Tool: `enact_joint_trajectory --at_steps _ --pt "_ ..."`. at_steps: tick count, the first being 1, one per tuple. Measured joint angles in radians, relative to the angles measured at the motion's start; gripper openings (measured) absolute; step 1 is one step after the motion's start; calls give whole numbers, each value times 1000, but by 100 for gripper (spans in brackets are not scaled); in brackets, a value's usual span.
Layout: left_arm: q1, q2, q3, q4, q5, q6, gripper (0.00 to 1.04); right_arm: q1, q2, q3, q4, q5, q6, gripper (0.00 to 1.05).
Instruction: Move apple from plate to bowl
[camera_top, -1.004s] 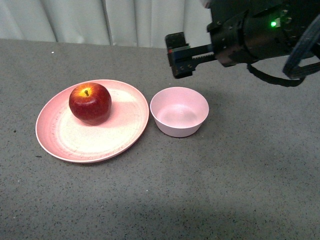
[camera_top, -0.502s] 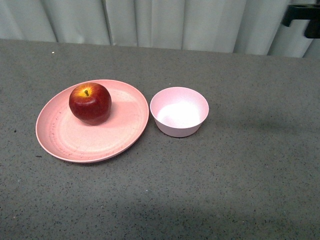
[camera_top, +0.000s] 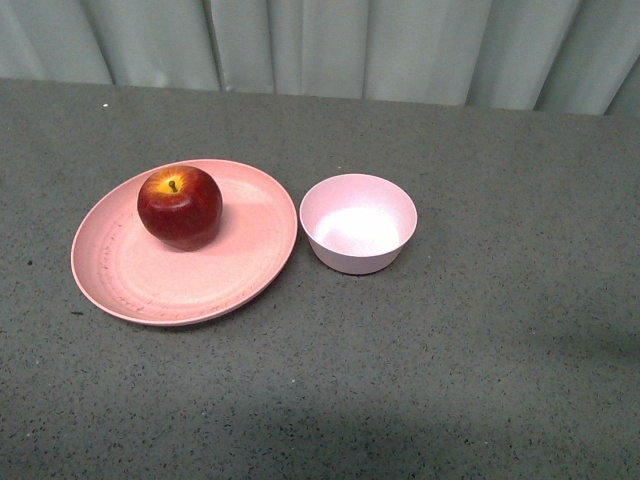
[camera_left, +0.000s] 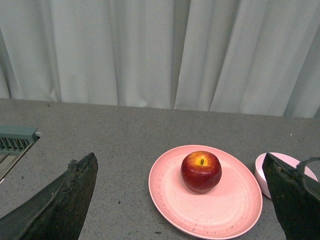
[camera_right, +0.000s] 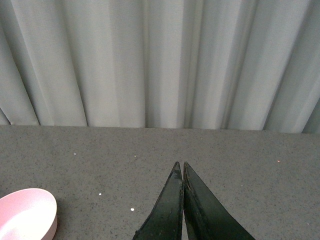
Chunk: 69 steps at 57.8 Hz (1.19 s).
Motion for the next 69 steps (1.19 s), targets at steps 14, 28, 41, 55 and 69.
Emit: enact_joint_trajectory --at_steps 14,28,41,55,69 --pt "0 0 0 0 0 0 98 -68 -207 -76 -133 -87 0 1" --pt "0 0 0 0 0 0 98 -107 -444 -123 -319 -108 0 1" --pt "0 0 0 0 0 0 98 -107 -670 -138 -518 -108 0 1" --pt "0 0 0 0 0 0 98 -107 -826 -138 -664 -108 0 1" --pt "0 0 0 0 0 0 98 -107 -953 -138 -787 -108 0 1"
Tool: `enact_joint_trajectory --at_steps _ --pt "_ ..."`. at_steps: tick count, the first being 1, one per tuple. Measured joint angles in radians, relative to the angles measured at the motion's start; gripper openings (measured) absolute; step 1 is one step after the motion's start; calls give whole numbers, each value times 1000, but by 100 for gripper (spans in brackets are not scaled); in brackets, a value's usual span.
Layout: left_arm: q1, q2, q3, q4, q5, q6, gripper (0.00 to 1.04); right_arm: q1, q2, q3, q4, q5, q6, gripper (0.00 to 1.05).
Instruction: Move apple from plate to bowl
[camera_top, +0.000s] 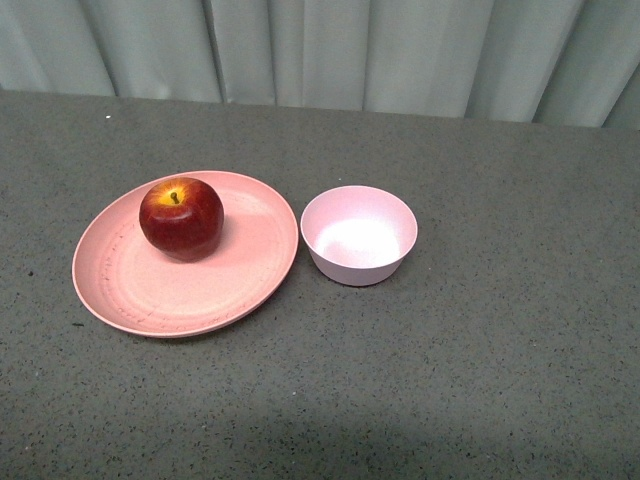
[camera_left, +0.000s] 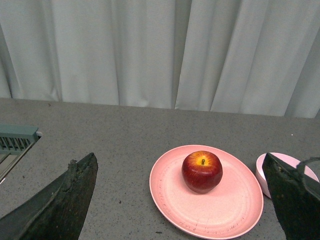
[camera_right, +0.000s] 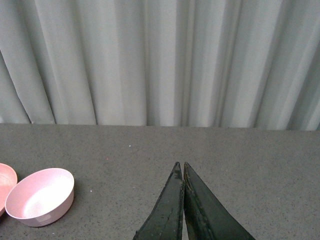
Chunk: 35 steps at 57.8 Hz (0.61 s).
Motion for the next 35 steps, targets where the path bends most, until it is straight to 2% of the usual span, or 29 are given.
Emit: enact_joint_trajectory --at_steps 20,25,35 --pt "0 0 0 0 0 0 98 0 -127 0 -127 0 0 1" --pt "0 0 0 0 0 0 98 0 -243 0 -278 -2 0 1" --pt "0 0 0 0 0 0 98 0 -285 0 -291 -2 0 1"
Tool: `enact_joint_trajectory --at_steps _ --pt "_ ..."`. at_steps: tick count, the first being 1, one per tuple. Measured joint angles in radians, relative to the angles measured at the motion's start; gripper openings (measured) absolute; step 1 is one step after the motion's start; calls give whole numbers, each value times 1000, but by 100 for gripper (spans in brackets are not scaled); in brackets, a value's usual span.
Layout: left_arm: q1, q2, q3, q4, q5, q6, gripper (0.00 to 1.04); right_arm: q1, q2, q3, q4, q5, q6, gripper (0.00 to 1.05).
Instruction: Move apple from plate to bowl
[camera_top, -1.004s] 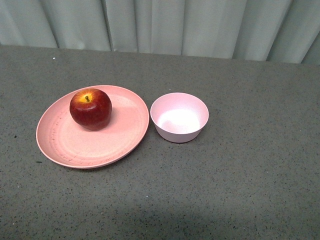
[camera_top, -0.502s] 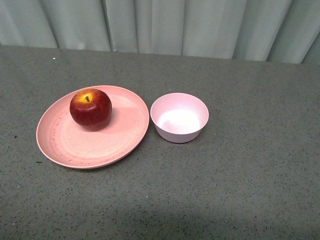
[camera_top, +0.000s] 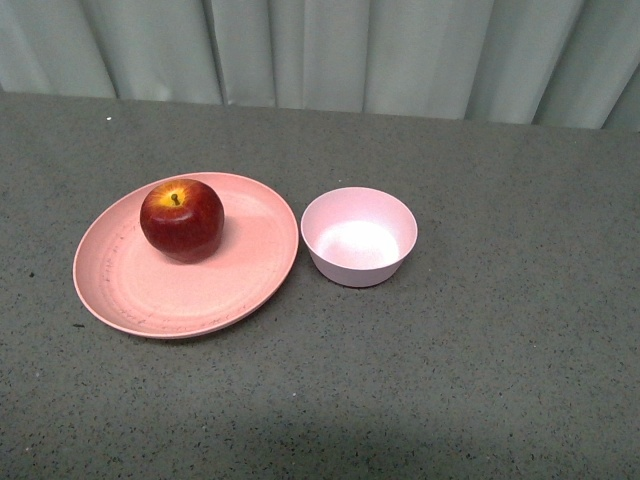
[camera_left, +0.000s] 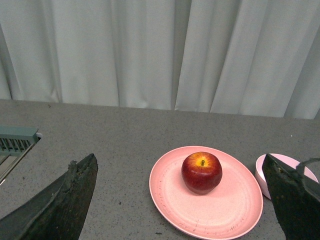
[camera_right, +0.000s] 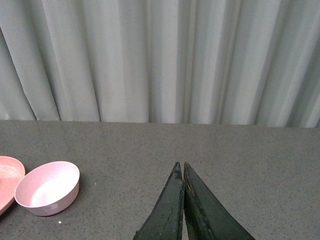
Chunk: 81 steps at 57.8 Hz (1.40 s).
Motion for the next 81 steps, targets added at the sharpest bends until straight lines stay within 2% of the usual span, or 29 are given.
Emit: enact_joint_trajectory --at_steps 7,9,34,37,40,48,54,57,64,69,72,81 --pt "0 0 0 0 0 0 98 0 0 0 0 0 0 1" --pt "0 0 0 0 0 0 98 0 0 0 0 0 0 5" --pt "0 0 0 0 0 0 98 0 -1 0 0 0 0 76" --pt "0 0 0 0 0 0 98 0 -1 0 0 0 0 88" --pt "0 0 0 0 0 0 98 0 -1 0 0 0 0 96" --pt "1 1 1 -2 5 -2 98 0 -1 0 0 0 2 95" --pt "18 75 5 -6 96 -36 98 0 -1 0 0 0 2 95" --pt "27 158 7 62 133 -60 98 0 -1 0 0 0 2 95" --pt "23 410 38 274 142 -93 98 0 -1 0 0 0 2 95" --pt "-27 734 108 520 142 -107 98 0 -1 0 0 0 2 95" --pt "-60 891 157 614 136 -105 98 0 -1 0 0 0 2 95" --pt "-166 1276 325 670 97 -58 98 0 -1 0 0 0 2 95"
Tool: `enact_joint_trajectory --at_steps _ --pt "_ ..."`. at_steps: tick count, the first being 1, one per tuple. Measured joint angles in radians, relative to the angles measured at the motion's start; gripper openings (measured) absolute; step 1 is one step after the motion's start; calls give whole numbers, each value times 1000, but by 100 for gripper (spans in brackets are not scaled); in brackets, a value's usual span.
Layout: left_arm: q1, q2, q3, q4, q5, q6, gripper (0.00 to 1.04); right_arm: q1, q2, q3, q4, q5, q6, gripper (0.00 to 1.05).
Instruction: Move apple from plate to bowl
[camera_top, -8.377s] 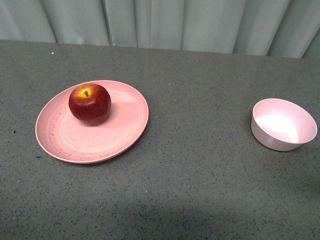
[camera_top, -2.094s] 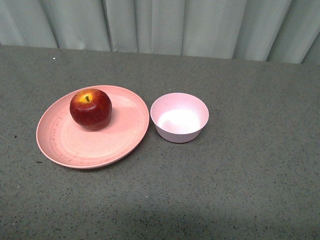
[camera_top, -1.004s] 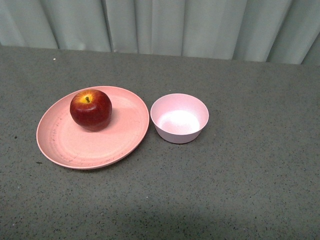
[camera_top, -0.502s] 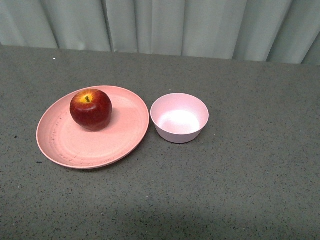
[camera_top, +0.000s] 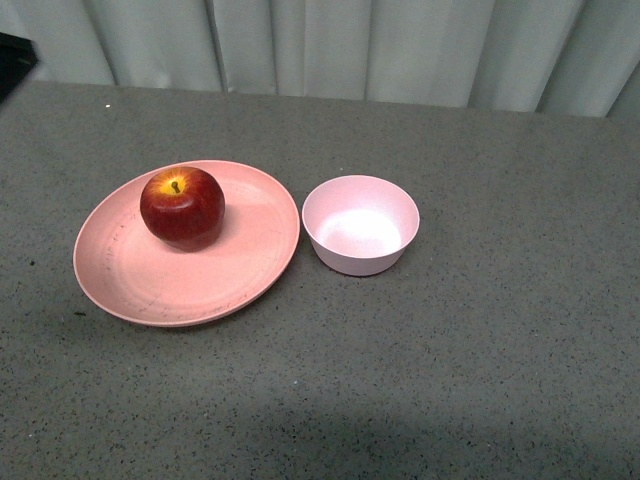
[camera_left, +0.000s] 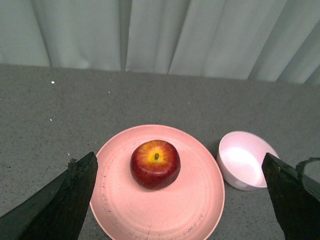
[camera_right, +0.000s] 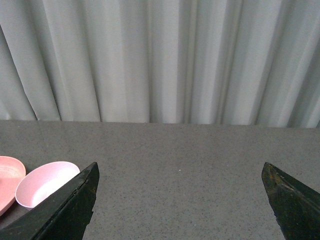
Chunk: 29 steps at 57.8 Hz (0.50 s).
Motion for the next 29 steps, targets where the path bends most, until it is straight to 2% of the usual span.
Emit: enact_joint_trajectory --at_steps 11,29 --pt "-87 253 161 -16 -18 35 98 0 0 0 0 0 0 95" --pt "-121 535 388 -123 -55 36 98 0 0 0 0 0 0 95"
